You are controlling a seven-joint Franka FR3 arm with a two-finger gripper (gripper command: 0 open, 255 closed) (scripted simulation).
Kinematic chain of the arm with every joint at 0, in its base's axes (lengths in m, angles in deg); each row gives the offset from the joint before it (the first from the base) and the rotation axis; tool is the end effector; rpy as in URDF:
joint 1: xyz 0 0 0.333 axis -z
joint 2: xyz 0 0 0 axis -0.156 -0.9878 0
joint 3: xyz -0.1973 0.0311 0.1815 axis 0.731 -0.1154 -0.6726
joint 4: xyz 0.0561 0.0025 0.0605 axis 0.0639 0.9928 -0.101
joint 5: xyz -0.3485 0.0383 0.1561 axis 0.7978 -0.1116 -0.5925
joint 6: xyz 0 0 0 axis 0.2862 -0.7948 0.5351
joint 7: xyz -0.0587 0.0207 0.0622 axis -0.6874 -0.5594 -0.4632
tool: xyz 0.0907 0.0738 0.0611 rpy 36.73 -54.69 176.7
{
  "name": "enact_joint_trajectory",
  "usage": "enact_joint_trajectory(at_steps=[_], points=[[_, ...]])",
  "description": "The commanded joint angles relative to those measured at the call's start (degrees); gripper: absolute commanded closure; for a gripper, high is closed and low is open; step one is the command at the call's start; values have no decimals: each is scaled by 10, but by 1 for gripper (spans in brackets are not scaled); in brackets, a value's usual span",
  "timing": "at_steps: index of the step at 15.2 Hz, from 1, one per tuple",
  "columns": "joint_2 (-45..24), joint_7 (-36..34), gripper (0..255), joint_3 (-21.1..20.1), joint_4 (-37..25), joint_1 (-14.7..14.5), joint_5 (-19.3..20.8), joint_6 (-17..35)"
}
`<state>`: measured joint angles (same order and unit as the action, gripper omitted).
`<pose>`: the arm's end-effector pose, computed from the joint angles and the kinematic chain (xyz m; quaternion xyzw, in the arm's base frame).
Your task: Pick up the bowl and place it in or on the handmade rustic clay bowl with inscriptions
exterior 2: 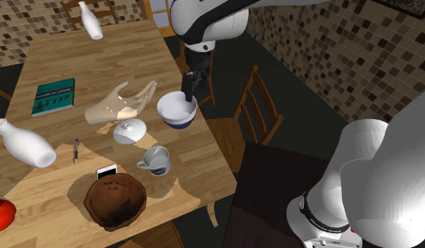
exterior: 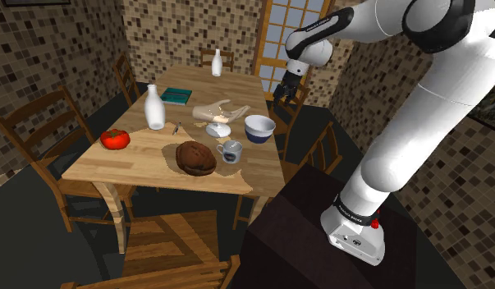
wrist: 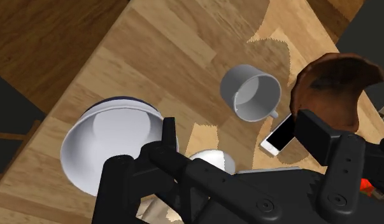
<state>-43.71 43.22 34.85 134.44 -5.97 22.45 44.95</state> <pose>0.4432 -0.2402 0.3273 -0.9924 0.0657 -0.0336 0.0988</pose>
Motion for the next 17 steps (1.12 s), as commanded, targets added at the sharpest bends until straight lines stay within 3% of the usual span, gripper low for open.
enact_joint_trajectory(at_steps=[1,9,17], points=[[-51,40,0,11,-27,4,-31,12],[-245,165,0,7,-170,64,-145,11],[-433,223,0,-28,-367,152,-209,-23]])
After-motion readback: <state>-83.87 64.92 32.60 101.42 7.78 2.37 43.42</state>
